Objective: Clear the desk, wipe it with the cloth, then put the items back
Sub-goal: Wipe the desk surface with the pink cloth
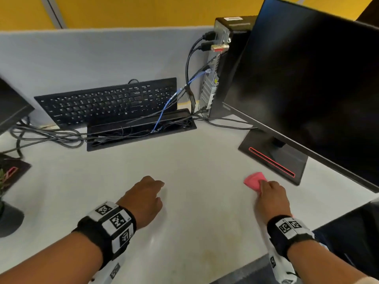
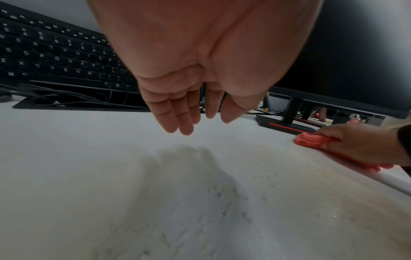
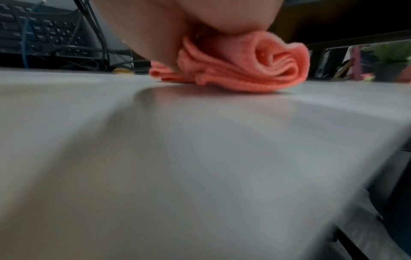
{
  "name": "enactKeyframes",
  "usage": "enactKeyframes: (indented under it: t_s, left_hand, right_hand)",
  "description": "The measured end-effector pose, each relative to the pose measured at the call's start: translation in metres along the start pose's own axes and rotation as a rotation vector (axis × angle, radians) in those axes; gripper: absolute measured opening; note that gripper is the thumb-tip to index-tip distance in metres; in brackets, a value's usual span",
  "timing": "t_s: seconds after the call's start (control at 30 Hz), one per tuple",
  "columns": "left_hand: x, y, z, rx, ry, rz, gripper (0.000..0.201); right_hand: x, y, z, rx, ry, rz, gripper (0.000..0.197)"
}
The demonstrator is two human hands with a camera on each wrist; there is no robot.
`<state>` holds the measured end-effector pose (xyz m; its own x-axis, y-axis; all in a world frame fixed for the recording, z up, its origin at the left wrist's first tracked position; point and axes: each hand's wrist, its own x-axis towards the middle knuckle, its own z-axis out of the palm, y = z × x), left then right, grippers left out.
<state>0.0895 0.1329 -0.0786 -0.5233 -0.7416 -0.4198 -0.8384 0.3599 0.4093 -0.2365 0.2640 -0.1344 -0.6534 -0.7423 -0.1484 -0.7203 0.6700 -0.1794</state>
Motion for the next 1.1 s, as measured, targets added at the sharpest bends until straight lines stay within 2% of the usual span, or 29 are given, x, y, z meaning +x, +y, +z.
enactKeyframes:
  t_s: [0.13,0.23,0.33,0.4,0.47,0.5,0.53,0.57,0.63,0.7,0.73,0.77,0.87,0.93,0.97,1.03,1.1]
  left_hand:
    - [0.015,-0.003,-0.002,0.022,-0.034,-0.048,0.05]
    - [0.026,-0.001,-0.004,0.034,-0.044,-0.098,0.052]
    - [0.032,-0.001,-0.008,0.059,-0.085,-0.159,0.053]
    - [0.033,-0.001,-0.011,0.07,-0.122,-0.194,0.053]
    - [0.032,0.001,-0.013,0.081,-0.157,-0.226,0.051]
    - [0.031,0.002,-0.013,0.093,-0.177,-0.229,0.05]
    - [0.031,0.005,-0.013,0.112,-0.199,-0.223,0.05]
    - [0.031,0.007,-0.012,0.135,-0.22,-0.21,0.05]
    - [0.032,0.011,-0.01,0.179,-0.249,-0.171,0.051]
    - [0.035,0.015,-0.009,0.205,-0.26,-0.143,0.052]
    - [0.036,0.017,-0.009,0.214,-0.266,-0.142,0.052]
    - [0.038,0.019,-0.008,0.222,-0.271,-0.139,0.053]
    - [0.044,0.024,-0.006,0.239,-0.29,-0.127,0.058]
    - [0.045,0.027,-0.004,0.243,-0.298,-0.14,0.061]
    - [0.045,0.028,-0.003,0.246,-0.298,-0.145,0.061]
    - [0.043,0.029,-0.001,0.25,-0.297,-0.148,0.062]
    - [0.04,0.026,0.001,0.246,-0.297,-0.147,0.063]
  right_hand:
    - [0.05,-0.053,0.0,0.051,-0.078,-0.133,0.051]
    - [0.095,-0.109,-0.002,0.052,-0.183,-0.287,0.06]
    - [0.108,-0.148,0.001,0.022,-0.293,-0.487,0.064]
    - [0.092,-0.162,0.007,-0.042,-0.343,-0.632,0.052]
    - [0.055,-0.162,0.018,-0.013,-0.458,-0.769,0.021]
    - [0.034,-0.155,0.026,-0.019,-0.489,-0.869,0.015]
    - [0.012,-0.148,0.032,0.003,-0.522,-0.949,0.014]
    - [-0.006,-0.139,0.036,0.044,-0.568,-0.944,0.017]
    - [-0.03,-0.116,0.032,0.047,-0.64,-1.007,0.032]
    - [-0.031,-0.097,0.018,0.008,-0.734,-1.069,0.049]
    - [-0.026,-0.09,0.005,0.056,-0.753,-1.043,0.052]
    - [-0.019,-0.087,-0.009,0.141,-0.701,-0.985,0.052]
    - [0.026,-0.075,-0.046,0.385,-0.395,-0.685,0.046]
    - [0.066,-0.065,-0.052,0.33,-0.257,-0.534,0.046]
    - [0.079,-0.061,-0.05,0.274,-0.249,-0.489,0.047]
    - [0.084,-0.058,-0.026,0.148,-0.299,-0.506,0.044]
    - [0.063,-0.059,0.004,0.086,-0.302,-0.482,0.025]
